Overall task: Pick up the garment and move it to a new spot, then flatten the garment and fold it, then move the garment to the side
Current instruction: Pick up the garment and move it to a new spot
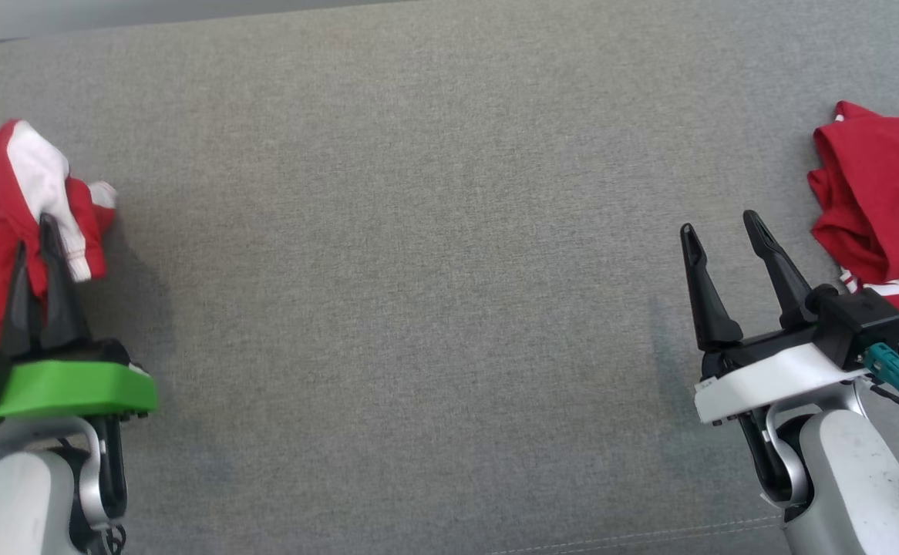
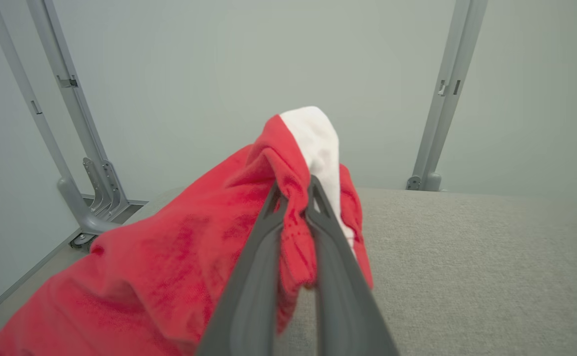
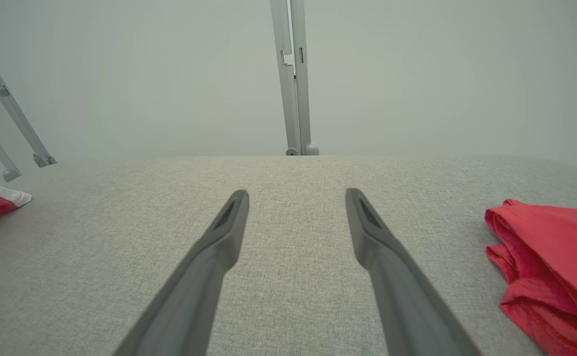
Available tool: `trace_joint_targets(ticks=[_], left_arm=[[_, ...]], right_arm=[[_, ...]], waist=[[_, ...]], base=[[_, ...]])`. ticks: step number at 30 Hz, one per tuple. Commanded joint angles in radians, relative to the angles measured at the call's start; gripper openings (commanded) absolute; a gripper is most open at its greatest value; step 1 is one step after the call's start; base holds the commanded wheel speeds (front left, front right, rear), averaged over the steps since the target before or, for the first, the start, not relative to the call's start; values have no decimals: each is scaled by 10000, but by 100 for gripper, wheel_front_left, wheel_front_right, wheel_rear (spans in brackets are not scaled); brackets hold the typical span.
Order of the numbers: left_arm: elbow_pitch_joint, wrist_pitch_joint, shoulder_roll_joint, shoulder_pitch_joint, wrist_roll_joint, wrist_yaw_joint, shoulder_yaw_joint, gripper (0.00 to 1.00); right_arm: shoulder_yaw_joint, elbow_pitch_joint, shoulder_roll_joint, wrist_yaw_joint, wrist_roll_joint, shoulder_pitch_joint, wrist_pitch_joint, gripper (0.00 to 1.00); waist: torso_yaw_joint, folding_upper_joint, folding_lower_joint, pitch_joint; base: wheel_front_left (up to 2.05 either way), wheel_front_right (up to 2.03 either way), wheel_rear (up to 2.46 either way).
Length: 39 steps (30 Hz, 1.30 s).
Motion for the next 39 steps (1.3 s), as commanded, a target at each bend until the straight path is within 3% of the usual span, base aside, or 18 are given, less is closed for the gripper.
trace_joint_targets(ticks=[1, 8, 15, 23, 33, 34, 35, 36, 37, 38, 39], left_arm=[[-257, 57, -8, 269, 74, 117, 2, 0], [-2534, 840, -61, 1576, 391, 597, -454, 0], [-3169, 1282, -432, 905, 584, 328, -1514, 0], [-2093, 1605, -1463, -1156, 999, -757, -3575, 0], [652, 1963, -2004, -2426, 900, -1207, -4148, 0], [896, 1972, -2038, -2470, 829, -1251, -4177, 13], [896, 1972, -2038, -2470, 829, -1251, -4177, 13], [1106, 1978, -2055, -2500, 801, -1308, -4207, 27], [1291, 1956, -2038, -2543, 815, -1350, -4229, 67], [1448, 1932, -2036, -2584, 805, -1409, -4265, 100], [1559, 1884, -2041, -2603, 808, -1482, -4316, 100]], right_arm=[[-12, -6, -8, -15, -57, 117, -1, 100], [5, -83, 77, -15, -6, 159, 4, 100], [-30, -232, 155, -15, 105, -73, -49, 100], [3, -140, 395, -15, 250, -306, -259, 100], [156, 326, 733, -15, 534, -529, -586, 100], [161, 382, 756, -15, 558, -531, -607, 100], [161, 382, 756, -15, 558, -531, -607, 100], [159, 429, 780, -15, 556, -540, -615, 100], [149, 470, 801, -15, 558, -549, -635, 100], [134, 518, 814, -15, 551, -560, -651, 100], [117, 567, 824, -15, 545, -576, -652, 100]], waist=[[-357, 0, 0, -446], [-753, 0, 0, -536], [-1609, 0, 0, -37], [-3027, 0, 0, 967], [-4039, 0, 0, 1862], [-4056, 0, 0, 1888], [-4056, 0, 0, 1888], [-4053, 0, 0, 1889], [-4040, 0, 0, 1875], [-4010, 0, 0, 1849], [-3959, 0, 0, 1802]], base=[[0, 0, 0], [0, 0, 0], [0, 0, 0], [0, 0, 0], [0, 0, 0], [0, 0, 0], [0, 0, 0], [0, 0, 0], [0, 0, 0], [0, 0, 0], [0, 0, 0]])
